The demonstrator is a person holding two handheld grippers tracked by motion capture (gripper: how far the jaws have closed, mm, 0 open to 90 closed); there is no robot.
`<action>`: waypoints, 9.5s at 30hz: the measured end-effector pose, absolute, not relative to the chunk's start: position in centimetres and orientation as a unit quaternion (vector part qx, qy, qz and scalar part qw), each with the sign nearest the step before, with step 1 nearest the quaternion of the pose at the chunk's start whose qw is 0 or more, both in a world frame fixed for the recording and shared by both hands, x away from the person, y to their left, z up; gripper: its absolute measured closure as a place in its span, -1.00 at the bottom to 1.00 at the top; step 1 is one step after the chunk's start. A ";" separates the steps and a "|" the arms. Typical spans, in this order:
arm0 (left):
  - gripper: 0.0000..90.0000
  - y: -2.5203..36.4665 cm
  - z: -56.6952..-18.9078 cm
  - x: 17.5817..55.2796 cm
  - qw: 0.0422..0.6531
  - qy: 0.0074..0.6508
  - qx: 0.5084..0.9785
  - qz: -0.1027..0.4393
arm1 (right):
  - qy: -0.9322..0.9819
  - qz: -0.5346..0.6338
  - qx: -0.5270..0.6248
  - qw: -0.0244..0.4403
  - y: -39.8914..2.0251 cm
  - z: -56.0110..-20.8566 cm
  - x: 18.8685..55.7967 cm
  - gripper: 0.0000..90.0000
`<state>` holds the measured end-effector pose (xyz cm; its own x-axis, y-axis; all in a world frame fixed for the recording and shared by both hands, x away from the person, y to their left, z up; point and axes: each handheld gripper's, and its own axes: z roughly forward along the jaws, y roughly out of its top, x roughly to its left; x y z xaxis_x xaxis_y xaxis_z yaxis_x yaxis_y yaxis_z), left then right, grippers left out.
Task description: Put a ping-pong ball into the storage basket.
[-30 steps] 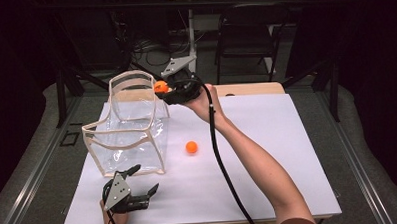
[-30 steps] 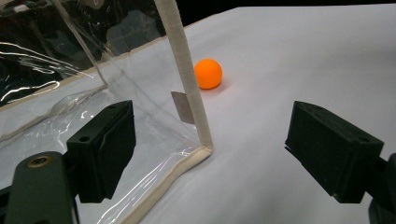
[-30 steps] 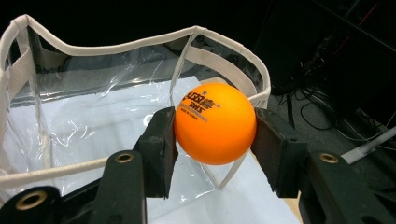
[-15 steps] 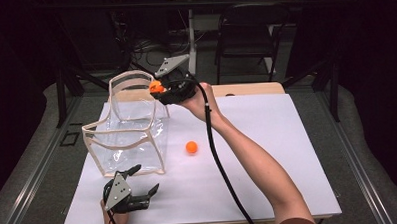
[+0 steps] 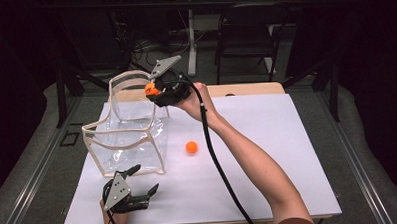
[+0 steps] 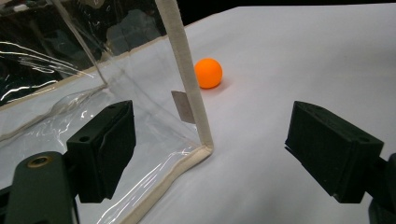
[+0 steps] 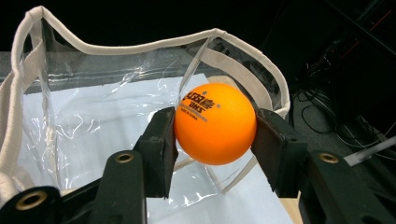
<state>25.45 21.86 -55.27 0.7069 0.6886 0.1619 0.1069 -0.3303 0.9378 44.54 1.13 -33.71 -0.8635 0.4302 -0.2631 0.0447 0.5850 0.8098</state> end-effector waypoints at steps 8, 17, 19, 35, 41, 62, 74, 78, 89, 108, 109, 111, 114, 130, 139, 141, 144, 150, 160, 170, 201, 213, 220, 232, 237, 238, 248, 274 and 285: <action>-0.65 21.8 -55.3 25.4 0.517 0.259 0.766 0.281 | 0.865 0.429 0.133 0.224 1.5 -33.6 44.3 0.13; -0.65 21.9 -55.3 25.4 0.517 0.259 0.766 0.281 | 0.870 0.421 0.127 0.224 1.9 -33.7 44.1 0.13; -0.65 21.9 -55.3 25.4 0.516 0.259 0.766 0.282 | 0.870 0.420 0.126 0.225 2.0 -33.7 44.1 0.13; -0.65 21.9 -55.3 25.4 0.517 0.259 0.766 0.282 | 0.875 0.411 0.125 0.224 2.8 -33.8 43.9 0.13; -0.65 21.9 -55.3 25.4 0.517 0.259 0.766 0.282 | 0.878 0.405 0.123 0.223 3.1 -33.9 43.9 0.12; -0.65 21.9 -55.3 25.4 0.517 0.259 0.766 0.281 | 0.885 0.391 0.118 0.222 4.0 -33.9 44.0 0.13; -0.65 21.9 -55.3 25.4 0.518 0.260 0.765 0.281 | 0.892 0.377 0.112 0.223 4.7 -34.1 43.9 0.13; -0.65 22.0 -55.3 25.4 0.518 0.260 0.765 0.281 | 0.894 0.373 0.112 0.221 4.7 -34.2 43.9 0.12; -0.65 22.0 -55.3 25.4 0.518 0.261 0.764 0.282 | 0.899 0.367 0.114 0.212 4.9 -34.5 44.0 0.13; -0.65 22.0 -55.2 25.4 0.518 0.260 0.765 0.282 | 0.905 0.357 0.114 0.200 5.7 -35.2 44.2 0.12; -0.65 22.0 -55.2 25.4 0.517 0.260 0.765 0.282 | 0.906 0.356 0.114 0.199 5.7 -35.2 44.2 0.12; -0.65 22.0 -55.2 25.4 0.517 0.260 0.765 0.282 | 0.907 0.355 0.114 0.197 5.7 -35.2 44.2 0.12; -0.65 22.0 -55.2 25.4 0.517 0.260 0.765 0.282 | 0.908 0.353 0.114 0.195 5.8 -35.4 44.2 0.12; -0.65 22.0 -55.3 25.4 0.517 0.260 0.765 0.281 | 0.915 0.342 0.110 0.184 6.2 -35.7 44.1 0.12; -0.65 22.0 -55.3 25.4 0.518 0.260 0.765 0.281 | 0.918 0.337 0.110 0.178 6.4 -35.9 44.1 0.12; -0.65 22.0 -55.3 25.4 0.518 0.260 0.765 0.281 | 0.919 0.335 0.110 0.176 6.4 -36.0 44.2 0.12; -0.65 22.0 -55.3 25.4 0.518 0.260 0.765 0.281 | 0.921 0.332 0.110 0.173 6.5 -36.1 44.2 0.12; -0.65 22.0 -55.3 25.5 0.518 0.261 0.765 0.281 | 0.923 0.327 0.108 0.170 6.6 -36.2 44.2 0.12; -0.65 22.0 -55.3 25.4 0.518 0.261 0.764 0.281 | 0.912 0.344 0.137 0.177 6.2 -36.0 44.1 -0.21; -0.65 22.0 -55.3 25.4 0.517 0.261 0.765 0.281 | 0.883 0.411 0.163 0.159 3.9 -34.5 44.0 -0.67; -0.65 21.9 -55.3 25.5 0.517 0.260 0.766 0.280 | 0.870 0.448 0.153 0.137 -1.3 -35.7 41.1 -0.88; -0.65 21.8 -55.3 25.5 0.517 0.261 0.765 0.280 | 0.873 0.445 0.153 0.130 -2.9 -37.5 40.3 -0.96; -0.65 21.9 -55.3 25.5 0.515 0.260 0.767 0.280 | 0.877 0.436 0.152 0.129 -3.5 -38.9 39.8 -0.99; -0.65 21.9 -55.3 25.5 0.514 0.260 0.768 0.280 | 0.875 0.438 0.166 0.122 -5.1 -41.3 39.5 -1.00; -0.65 21.9 -55.4 25.5 0.515 0.261 0.768 0.280 | 0.873 0.440 0.173 0.116 -5.7 -42.3 39.5 -1.00; -0.65 21.9 -55.4 25.5 0.514 0.261 0.768 0.280 | 0.874 0.439 0.174 0.116 -5.8 -42.5 39.5 -1.00; -0.65 21.9 -55.4 25.5 0.514 0.261 0.768 0.280 | 0.871 0.442 0.186 0.108 -6.9 -44.4 39.3 -1.00; -0.65 21.8 -55.4 25.5 0.514 0.257 0.770 0.279 | 0.868 0.438 0.214 0.096 -10.0 -47.7 38.6 -1.00; -0.65 21.9 -55.3 25.4 0.516 0.256 0.768 0.279 | 0.869 0.423 0.232 0.107 -10.6 -48.6 39.1 -1.00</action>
<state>25.43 21.92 -55.34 0.7128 0.6817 0.1648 0.1049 -0.3359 0.9360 39.05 -10.60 -48.57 -0.8694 0.4940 0.0100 0.3124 0.5338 0.7858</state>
